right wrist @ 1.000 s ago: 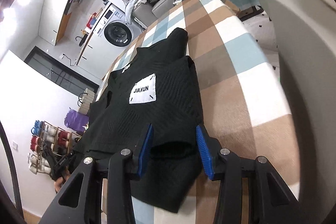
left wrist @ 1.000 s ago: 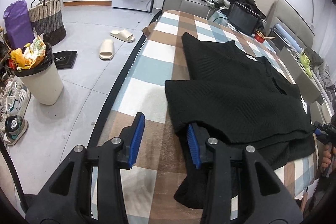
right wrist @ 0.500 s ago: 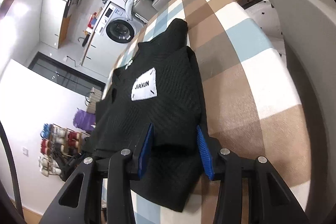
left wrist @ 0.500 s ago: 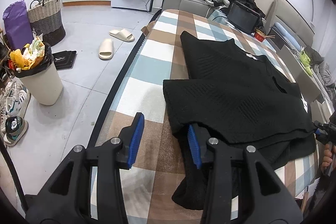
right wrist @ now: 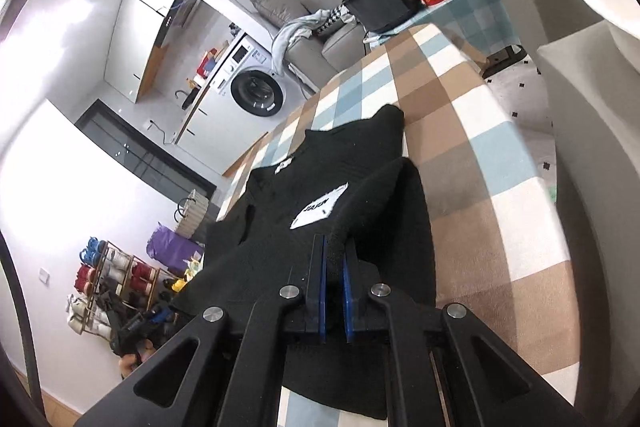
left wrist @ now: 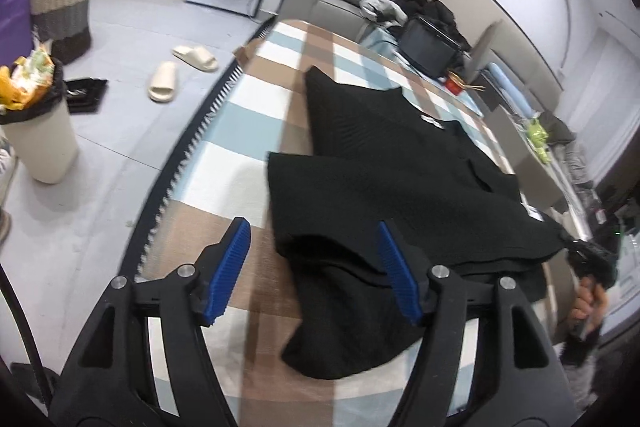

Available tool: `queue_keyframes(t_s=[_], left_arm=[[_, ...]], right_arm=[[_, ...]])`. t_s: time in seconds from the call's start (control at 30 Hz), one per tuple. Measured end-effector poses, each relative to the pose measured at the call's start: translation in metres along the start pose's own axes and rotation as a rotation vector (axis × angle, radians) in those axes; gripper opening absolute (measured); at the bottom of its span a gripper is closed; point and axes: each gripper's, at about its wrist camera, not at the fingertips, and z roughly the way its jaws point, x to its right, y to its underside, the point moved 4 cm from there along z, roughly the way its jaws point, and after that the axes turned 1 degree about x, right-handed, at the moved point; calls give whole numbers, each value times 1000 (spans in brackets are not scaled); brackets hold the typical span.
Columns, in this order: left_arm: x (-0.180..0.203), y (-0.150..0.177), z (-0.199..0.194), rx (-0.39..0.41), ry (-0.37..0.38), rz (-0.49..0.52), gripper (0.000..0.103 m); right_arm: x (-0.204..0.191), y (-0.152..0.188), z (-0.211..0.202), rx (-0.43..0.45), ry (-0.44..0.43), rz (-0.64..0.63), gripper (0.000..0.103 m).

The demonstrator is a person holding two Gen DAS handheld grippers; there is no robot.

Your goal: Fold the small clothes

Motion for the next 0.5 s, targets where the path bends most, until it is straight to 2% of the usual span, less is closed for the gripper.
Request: queue_keyframes(t_s=[0.07, 0.17, 0.2, 0.27, 0.3, 0.37, 0.5], left_arm=[[1, 1, 5, -14, -5, 6, 63], [-7, 1, 22, -45, -65, -19, 60], [-10, 0, 28, -47, -72, -33, 55], [-10, -2, 38, -58, -53, -39, 25], [-6, -3, 42, -62, -33, -28, 19], [1, -6, 41, -18, -24, -3, 4], [17, -19, 30, 42, -7, 31, 3]], right_arm=[[1, -1, 2, -2, 1, 6, 6], [3, -1, 4, -12, 5, 5, 6], [3, -1, 4, -11, 7, 4, 6], [4, -1, 5, -12, 8, 2, 6], [4, -1, 5, -13, 9, 2, 6], [4, 0, 5, -20, 13, 1, 6], [0, -3, 1, -7, -4, 15, 6]])
